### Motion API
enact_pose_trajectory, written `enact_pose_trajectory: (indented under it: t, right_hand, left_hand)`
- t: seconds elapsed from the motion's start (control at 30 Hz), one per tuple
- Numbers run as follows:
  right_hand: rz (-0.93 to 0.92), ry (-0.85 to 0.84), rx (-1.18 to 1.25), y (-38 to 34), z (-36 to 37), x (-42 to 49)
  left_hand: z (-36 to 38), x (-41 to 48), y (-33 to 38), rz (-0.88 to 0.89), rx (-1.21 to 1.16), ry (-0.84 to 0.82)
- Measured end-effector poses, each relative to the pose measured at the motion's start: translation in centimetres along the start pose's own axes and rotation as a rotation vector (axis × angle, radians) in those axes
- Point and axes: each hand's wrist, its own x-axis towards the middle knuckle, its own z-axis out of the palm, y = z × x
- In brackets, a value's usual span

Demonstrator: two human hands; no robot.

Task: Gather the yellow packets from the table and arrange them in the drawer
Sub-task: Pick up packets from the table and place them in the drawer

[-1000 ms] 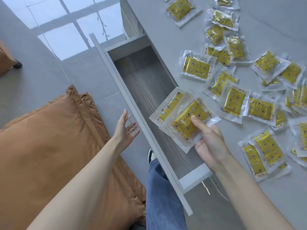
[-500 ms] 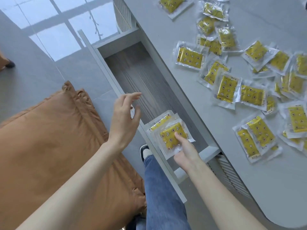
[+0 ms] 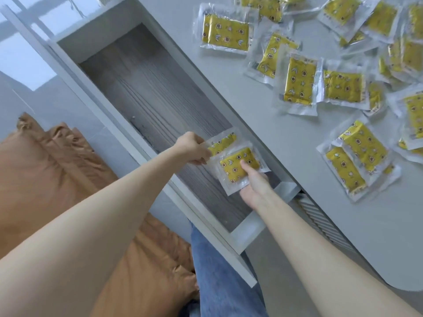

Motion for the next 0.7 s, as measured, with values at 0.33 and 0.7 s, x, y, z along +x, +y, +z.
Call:
enact_pose_trajectory:
  t: [0.33,0.7]
  right_hand:
    - [-0.188,0.397,-0.447,1.3,-2.0,2.7]
    - [-0.713,0.291,-1.377,3.6,-2.9,-1.8]
  left_hand:
    - [2.7,3.2,-0.7,0.012,0.036,0.268]
    - [2.8,0.6,-2.3,0.475,0.800,0.241]
